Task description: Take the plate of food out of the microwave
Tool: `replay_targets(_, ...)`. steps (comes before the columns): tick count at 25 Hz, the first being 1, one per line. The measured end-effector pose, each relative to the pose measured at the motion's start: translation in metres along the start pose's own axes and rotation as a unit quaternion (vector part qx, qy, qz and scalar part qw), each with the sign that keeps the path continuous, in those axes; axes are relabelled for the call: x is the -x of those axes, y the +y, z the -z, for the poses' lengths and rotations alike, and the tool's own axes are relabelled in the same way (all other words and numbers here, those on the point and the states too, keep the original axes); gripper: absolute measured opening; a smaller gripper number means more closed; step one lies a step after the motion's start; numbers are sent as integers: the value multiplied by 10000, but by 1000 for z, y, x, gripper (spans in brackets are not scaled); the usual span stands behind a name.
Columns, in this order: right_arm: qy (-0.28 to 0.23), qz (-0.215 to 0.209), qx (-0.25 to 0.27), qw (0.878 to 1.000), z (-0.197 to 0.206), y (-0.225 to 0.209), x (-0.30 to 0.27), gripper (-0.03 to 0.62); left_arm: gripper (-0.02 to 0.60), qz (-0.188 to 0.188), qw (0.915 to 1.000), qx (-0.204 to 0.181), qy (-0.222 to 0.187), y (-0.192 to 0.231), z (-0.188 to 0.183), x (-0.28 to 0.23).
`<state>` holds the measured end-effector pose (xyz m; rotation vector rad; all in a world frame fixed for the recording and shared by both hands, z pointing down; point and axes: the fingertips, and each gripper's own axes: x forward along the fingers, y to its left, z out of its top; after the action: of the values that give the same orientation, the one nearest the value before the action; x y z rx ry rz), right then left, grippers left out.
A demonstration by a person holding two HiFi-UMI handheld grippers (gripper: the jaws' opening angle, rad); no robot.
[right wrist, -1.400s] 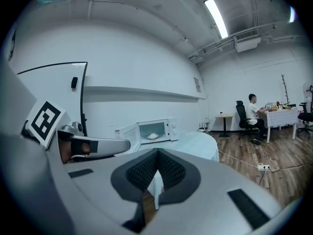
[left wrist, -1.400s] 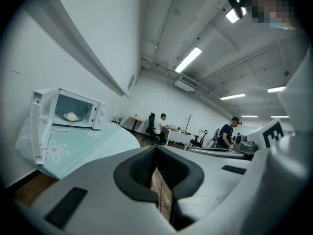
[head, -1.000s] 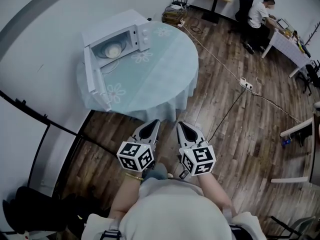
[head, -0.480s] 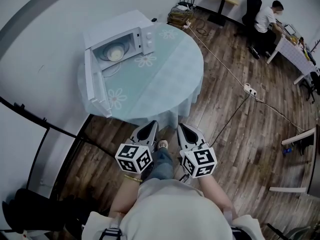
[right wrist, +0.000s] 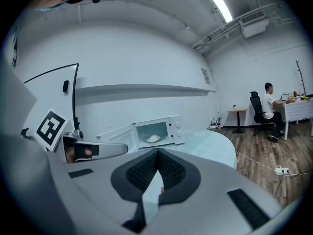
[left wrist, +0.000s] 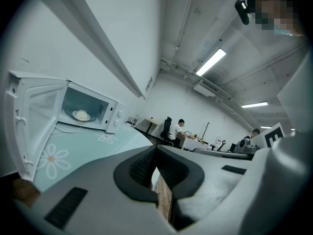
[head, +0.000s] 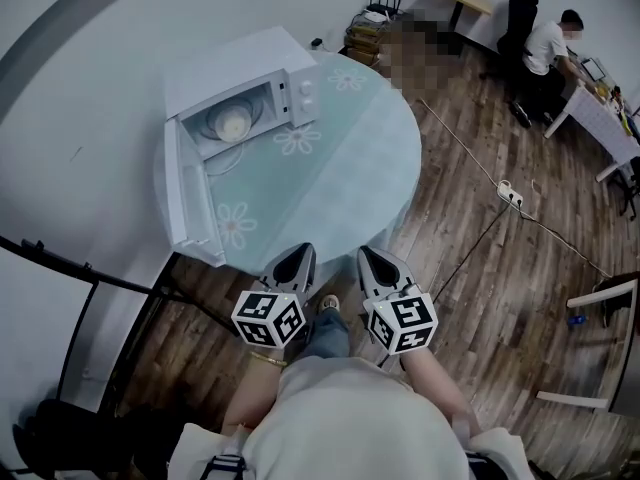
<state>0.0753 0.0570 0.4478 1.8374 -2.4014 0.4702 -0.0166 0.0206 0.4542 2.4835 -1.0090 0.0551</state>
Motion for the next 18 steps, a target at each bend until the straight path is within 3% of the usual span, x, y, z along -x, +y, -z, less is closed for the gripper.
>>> replay_targets(18,24,-455,214,9987,-67,-39,-156,6,9,-402,9987,318,-78,108,-65,-109)
